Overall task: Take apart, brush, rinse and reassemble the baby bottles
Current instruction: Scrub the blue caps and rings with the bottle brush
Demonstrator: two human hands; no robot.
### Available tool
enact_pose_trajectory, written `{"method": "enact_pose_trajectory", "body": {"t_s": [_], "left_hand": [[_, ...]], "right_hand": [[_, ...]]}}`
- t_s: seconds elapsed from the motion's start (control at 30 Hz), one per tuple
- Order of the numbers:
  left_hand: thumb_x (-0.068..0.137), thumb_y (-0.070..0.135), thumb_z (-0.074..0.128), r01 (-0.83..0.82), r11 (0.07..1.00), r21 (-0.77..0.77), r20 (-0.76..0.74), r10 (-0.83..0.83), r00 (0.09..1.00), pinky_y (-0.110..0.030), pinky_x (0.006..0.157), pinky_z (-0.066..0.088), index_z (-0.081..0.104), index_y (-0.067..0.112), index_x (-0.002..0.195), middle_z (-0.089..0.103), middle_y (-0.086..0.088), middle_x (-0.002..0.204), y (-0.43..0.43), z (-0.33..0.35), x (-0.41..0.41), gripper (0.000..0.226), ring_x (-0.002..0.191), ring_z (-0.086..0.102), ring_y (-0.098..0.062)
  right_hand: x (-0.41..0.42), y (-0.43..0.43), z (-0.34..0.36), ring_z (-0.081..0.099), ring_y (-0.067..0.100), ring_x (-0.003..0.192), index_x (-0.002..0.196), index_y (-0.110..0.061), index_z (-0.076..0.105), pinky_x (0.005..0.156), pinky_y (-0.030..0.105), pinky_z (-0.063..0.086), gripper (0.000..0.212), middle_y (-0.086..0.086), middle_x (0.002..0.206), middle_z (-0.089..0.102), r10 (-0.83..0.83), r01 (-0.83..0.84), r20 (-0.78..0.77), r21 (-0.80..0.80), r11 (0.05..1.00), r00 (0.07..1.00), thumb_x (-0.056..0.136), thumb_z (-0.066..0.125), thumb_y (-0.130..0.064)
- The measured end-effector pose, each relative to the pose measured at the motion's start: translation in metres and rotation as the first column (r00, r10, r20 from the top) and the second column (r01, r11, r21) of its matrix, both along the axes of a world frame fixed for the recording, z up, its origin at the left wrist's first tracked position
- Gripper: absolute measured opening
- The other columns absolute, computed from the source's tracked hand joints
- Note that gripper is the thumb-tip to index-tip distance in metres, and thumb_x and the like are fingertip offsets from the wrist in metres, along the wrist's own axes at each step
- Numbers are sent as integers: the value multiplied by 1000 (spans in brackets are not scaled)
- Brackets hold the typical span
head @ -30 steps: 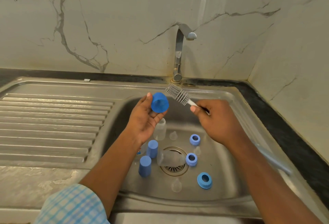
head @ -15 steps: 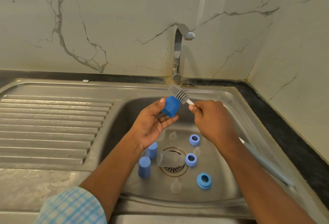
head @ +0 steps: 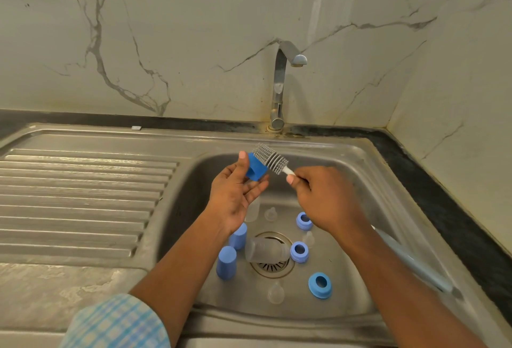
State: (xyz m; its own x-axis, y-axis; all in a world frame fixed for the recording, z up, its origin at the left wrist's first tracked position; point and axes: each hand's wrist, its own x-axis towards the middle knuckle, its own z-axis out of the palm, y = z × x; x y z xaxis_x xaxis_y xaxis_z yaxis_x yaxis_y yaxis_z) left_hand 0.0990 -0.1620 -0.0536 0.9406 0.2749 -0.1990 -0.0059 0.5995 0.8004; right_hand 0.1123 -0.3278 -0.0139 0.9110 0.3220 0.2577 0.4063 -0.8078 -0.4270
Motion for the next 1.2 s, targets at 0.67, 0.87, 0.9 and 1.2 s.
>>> {"method": "enact_pose_trajectory", "body": {"t_s": [0.67, 0.87, 0.9, 1.2], "left_hand": [[74, 1, 82, -78, 875, 477, 139, 12, 990, -23, 90, 56, 64, 15, 123, 74, 2, 111, -3, 0, -1, 54, 103, 70, -8], [75, 2, 82, -155, 823, 547, 167, 74, 983, -15, 84, 55, 63, 24, 116, 72, 8, 109, -5, -2, -1, 50, 100, 69, -1], [76, 3, 82, -170, 817, 551, 171, 88, 981, -14, 85, 54, 64, 23, 116, 72, 8, 109, -4, -2, 0, 48, 100, 68, 0], [73, -6, 81, -150, 754, 639, 217, 10, 976, -18, 84, 55, 63, 16, 123, 68, 1, 118, -9, -6, 0, 57, 109, 66, -10]], "right_hand": [[0, 2, 7, 45, 16, 55, 62, -24, 44, 49, 30, 25, 41, -5, 56, 45, -116, 117, 30, 0, 993, 993, 101, 47, -38], [0, -5, 10, 45, 16, 53, 66, -22, 52, 48, 30, 27, 38, -3, 56, 48, -33, 33, -20, 16, 999, 999, 101, 48, -36], [-4, -2, 10, 43, 13, 51, 64, -25, 49, 48, 29, 27, 39, -4, 55, 47, 16, -16, -32, -8, 1000, 999, 101, 48, -37], [6, -5, 6, 46, 20, 56, 66, -17, 52, 49, 31, 25, 39, -3, 57, 47, -175, 175, 35, 21, 984, 984, 100, 49, -34]]}}
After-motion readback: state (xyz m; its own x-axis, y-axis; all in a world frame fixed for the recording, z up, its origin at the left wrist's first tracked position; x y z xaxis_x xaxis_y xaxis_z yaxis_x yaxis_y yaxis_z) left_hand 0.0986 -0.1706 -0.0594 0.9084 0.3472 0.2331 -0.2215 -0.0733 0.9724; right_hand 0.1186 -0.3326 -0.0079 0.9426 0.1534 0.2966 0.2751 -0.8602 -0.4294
